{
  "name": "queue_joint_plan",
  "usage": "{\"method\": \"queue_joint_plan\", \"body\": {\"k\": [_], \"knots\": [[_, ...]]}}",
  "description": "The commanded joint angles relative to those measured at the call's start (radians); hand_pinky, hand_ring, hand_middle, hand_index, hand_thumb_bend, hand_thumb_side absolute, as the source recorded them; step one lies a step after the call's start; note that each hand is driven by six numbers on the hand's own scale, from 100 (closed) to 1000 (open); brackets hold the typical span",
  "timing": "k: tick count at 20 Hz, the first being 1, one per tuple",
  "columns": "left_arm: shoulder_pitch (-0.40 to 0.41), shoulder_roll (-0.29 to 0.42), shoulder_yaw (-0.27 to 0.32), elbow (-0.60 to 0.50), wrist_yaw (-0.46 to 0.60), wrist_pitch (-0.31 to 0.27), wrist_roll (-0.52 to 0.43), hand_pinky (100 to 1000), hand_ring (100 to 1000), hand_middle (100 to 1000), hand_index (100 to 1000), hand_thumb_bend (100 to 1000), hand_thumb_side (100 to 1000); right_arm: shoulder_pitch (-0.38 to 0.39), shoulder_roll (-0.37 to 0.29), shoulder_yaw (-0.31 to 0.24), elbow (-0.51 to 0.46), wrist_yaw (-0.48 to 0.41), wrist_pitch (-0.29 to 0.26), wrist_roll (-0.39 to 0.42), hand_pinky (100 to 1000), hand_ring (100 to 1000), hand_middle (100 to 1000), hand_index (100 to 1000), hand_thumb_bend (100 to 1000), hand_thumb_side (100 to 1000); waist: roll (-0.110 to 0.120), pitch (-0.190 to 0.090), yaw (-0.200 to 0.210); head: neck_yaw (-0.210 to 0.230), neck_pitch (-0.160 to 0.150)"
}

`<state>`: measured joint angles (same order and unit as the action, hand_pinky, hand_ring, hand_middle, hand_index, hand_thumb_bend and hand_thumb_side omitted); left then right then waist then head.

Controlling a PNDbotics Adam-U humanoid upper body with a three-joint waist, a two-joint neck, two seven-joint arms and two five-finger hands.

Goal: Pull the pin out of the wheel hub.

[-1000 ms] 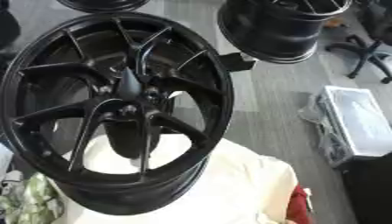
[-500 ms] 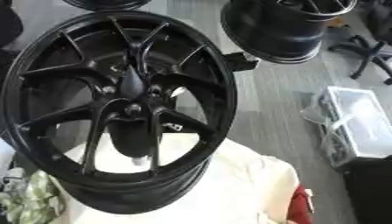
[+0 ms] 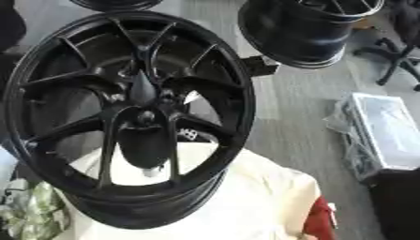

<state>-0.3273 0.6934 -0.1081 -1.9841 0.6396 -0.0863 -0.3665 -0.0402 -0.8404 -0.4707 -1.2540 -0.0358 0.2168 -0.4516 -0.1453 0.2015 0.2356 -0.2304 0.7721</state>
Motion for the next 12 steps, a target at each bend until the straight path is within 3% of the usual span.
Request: {"method": "queue_joint_plan", "body": {"k": [1,3,5,12], "knots": [[-0.017,0.007,0.009,-0.016,0.007,0.003,-0.002,703,1000,940,750,100,713,-0.015,-0.011,-0.019,-0.085,-0.15,-0.118,-0.107,687,651,622,794,100,522,0.007,-0.009,0.001,-0.005,-0.002],[-0.021,-0.006,0.007,-0.016,0.008,0.015,0.0,702,1000,940,750,100,718,-0.051,0.021,-0.012,-0.124,-0.216,-0.212,-0.103,690,660,633,792,100,549,0.011,-0.008,0.004,-0.018,-0.002],[-0.031,-0.027,0.003,-0.016,0.012,0.034,0.003,702,1000,940,750,100,721,-0.094,0.056,-0.012,-0.144,-0.215,-0.262,-0.083,685,655,637,789,100,549,0.016,-0.006,0.009,-0.031,-0.006],[-0.056,-0.083,-0.005,-0.016,0.018,0.085,0.005,702,1000,942,750,100,735,-0.219,0.19,-0.047,-0.213,-0.092,-0.297,-0.068,672,646,620,764,100,571,0.03,0.001,0.02,-0.031,-0.021]]}}
